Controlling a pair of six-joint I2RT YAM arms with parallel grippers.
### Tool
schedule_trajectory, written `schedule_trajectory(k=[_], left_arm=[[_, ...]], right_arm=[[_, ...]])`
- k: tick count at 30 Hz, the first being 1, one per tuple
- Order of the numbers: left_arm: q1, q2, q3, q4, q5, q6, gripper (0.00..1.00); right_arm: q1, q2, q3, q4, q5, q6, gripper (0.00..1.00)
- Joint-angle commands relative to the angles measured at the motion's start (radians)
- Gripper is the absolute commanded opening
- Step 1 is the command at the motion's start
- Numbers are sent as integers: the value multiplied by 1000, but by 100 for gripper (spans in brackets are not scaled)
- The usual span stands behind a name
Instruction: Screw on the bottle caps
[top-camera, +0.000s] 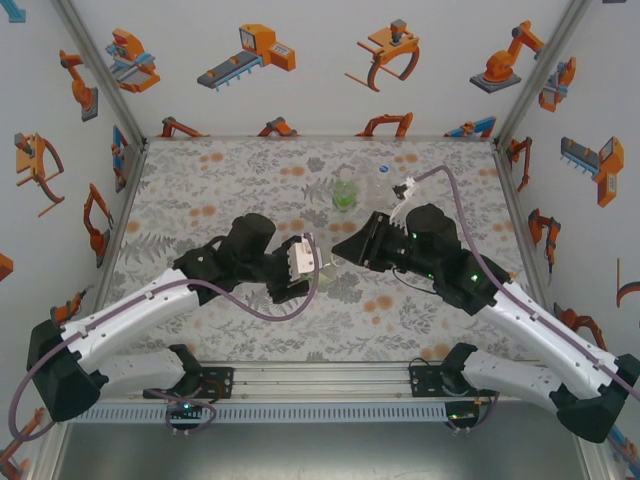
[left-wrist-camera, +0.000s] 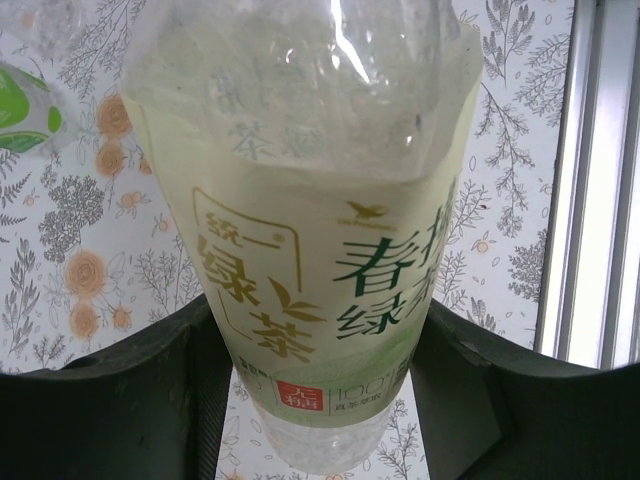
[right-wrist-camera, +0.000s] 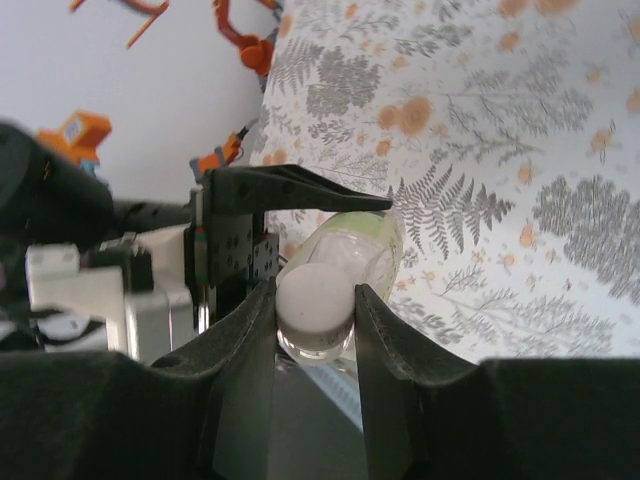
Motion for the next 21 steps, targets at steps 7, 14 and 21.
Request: schedule_trajectory(k=[7,14,21], left_arm=[[-5,12,101,164,-20,-40,0],[-5,-4,79,125,-48,-58,0],[-3,-80,-6,135,-64,-114,0]], right_arm=[[15,-25,-3,-166,133,106,0],[15,-75,34,-184,244,-121,0],[9,-72,49,-202,354,-272,0]])
